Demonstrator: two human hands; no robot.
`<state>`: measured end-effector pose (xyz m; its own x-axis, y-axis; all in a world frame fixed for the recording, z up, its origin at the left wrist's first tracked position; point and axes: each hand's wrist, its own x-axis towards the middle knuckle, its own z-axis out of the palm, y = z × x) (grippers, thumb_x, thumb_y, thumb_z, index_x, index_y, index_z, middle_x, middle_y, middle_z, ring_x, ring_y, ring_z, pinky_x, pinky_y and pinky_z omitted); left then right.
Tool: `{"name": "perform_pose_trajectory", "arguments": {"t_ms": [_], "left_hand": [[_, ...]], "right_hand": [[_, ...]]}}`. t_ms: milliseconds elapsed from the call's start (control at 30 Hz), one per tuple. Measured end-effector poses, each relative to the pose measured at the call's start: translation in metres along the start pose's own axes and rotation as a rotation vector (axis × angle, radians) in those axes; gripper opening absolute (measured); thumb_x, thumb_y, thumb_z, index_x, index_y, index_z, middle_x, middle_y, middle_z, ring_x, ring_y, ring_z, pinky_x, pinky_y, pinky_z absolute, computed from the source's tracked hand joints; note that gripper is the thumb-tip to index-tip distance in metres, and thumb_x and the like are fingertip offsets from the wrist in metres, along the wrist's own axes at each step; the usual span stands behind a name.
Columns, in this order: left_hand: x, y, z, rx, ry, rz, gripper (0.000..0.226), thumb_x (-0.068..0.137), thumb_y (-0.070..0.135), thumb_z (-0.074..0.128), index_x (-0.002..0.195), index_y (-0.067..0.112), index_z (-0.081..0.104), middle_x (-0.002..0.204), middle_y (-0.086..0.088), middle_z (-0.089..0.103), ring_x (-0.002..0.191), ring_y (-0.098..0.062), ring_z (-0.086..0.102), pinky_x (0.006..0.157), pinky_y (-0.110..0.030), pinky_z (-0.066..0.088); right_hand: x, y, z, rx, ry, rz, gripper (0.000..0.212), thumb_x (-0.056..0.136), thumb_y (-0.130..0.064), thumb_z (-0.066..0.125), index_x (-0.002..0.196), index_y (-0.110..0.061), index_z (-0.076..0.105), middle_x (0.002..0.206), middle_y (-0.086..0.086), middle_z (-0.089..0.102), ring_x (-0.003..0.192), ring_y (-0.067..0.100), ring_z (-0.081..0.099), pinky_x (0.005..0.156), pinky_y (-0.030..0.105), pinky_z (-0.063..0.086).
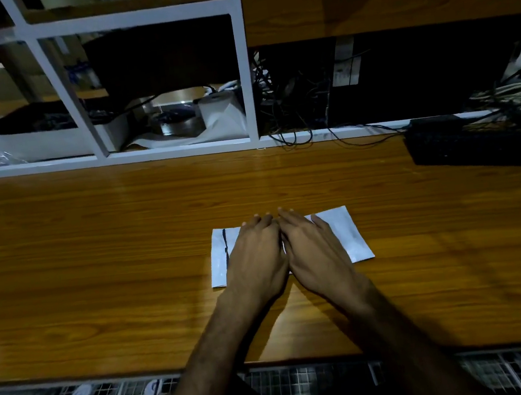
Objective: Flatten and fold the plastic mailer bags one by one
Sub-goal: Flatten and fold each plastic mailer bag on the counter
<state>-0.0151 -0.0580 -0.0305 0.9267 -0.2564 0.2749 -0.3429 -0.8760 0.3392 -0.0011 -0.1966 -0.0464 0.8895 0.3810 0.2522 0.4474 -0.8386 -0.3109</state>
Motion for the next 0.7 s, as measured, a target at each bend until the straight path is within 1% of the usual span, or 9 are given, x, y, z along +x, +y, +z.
{"name": "perform_pose_trajectory", "arguments": {"t_ms": [67, 100, 167, 267, 333, 433, 533, 700], "left_hand": [[0.002, -0.004, 0.004, 0.005, -0.008, 0.004, 0.046, 0.100, 0.019, 0.044, 0.141, 0.004, 0.057, 0.148, -0.018, 0.056, 0.144, -0.035, 0.044, 0.125, -0.046, 0.025], [0.003, -0.005, 0.005, 0.010, -0.014, 0.001, 0.048, 0.100, 0.022, 0.040, 0.141, 0.004, 0.057, 0.148, -0.018, 0.056, 0.144, -0.036, 0.044, 0.125, -0.047, 0.026], [0.007, -0.007, 0.005, 0.023, -0.027, -0.006, 0.053, 0.099, 0.027, 0.034, 0.142, 0.004, 0.057, 0.149, -0.019, 0.055, 0.144, -0.037, 0.044, 0.124, -0.047, 0.027], [0.019, -0.010, 0.004, 0.057, -0.053, 0.000, 0.060, 0.098, 0.032, 0.027, 0.145, 0.005, 0.053, 0.150, -0.018, 0.054, 0.144, -0.037, 0.043, 0.123, -0.048, 0.027], [0.029, -0.016, 0.005, 0.078, -0.069, 0.014, 0.061, 0.098, 0.033, 0.026, 0.146, 0.005, 0.053, 0.150, -0.018, 0.054, 0.143, -0.037, 0.044, 0.123, -0.049, 0.028], [0.044, -0.025, 0.008, 0.089, -0.075, 0.022, 0.053, 0.104, 0.030, 0.031, 0.146, 0.006, 0.052, 0.148, -0.017, 0.055, 0.142, -0.036, 0.045, 0.123, -0.049, 0.029], [0.054, -0.030, 0.010, 0.079, -0.072, 0.010, 0.048, 0.109, 0.028, 0.034, 0.152, 0.009, 0.046, 0.156, -0.014, 0.048, 0.147, -0.034, 0.038, 0.125, -0.045, 0.021], [0.065, -0.036, 0.015, 0.100, -0.111, -0.023, 0.053, 0.112, 0.034, 0.025, 0.160, 0.013, 0.034, 0.167, -0.011, 0.031, 0.156, -0.030, 0.023, 0.128, -0.044, 0.013]], "right_hand": [[0.001, 0.005, 0.005, -0.032, -0.021, -0.019, 0.062, 0.104, -0.030, 0.050, 0.161, -0.016, 0.029, 0.171, 0.004, 0.019, 0.159, 0.020, 0.015, 0.128, 0.042, 0.009], [0.003, 0.008, 0.006, -0.049, -0.021, -0.022, 0.063, 0.104, -0.032, 0.048, 0.162, -0.017, 0.027, 0.172, 0.004, 0.018, 0.159, 0.020, 0.014, 0.128, 0.042, 0.009], [0.009, 0.011, 0.008, -0.078, -0.012, -0.014, 0.062, 0.104, -0.034, 0.045, 0.161, -0.017, 0.028, 0.171, 0.004, 0.020, 0.158, 0.020, 0.016, 0.128, 0.041, 0.011], [0.021, 0.013, 0.006, -0.081, -0.025, 0.010, 0.061, 0.105, -0.034, 0.045, 0.161, -0.017, 0.028, 0.171, 0.004, 0.021, 0.158, 0.020, 0.015, 0.127, 0.041, 0.008], [0.029, 0.015, 0.004, -0.077, -0.035, 0.021, 0.063, 0.104, -0.034, 0.048, 0.161, -0.015, 0.028, 0.171, 0.006, 0.021, 0.159, 0.021, 0.014, 0.128, 0.042, 0.007], [0.041, 0.017, 0.004, -0.098, -0.057, 0.027, 0.065, 0.104, -0.034, 0.050, 0.161, -0.013, 0.027, 0.171, 0.008, 0.019, 0.159, 0.023, 0.012, 0.128, 0.044, 0.006], [0.050, 0.021, 0.005, -0.078, -0.067, 0.041, 0.062, 0.107, -0.034, 0.046, 0.162, -0.014, 0.025, 0.171, 0.007, 0.020, 0.159, 0.023, 0.011, 0.129, 0.044, 0.005], [0.059, 0.023, 0.002, -0.038, -0.097, 0.099, 0.055, 0.112, -0.037, 0.028, 0.164, -0.020, 0.022, 0.172, 0.002, 0.018, 0.159, 0.019, 0.009, 0.129, 0.043, 0.004]]}}
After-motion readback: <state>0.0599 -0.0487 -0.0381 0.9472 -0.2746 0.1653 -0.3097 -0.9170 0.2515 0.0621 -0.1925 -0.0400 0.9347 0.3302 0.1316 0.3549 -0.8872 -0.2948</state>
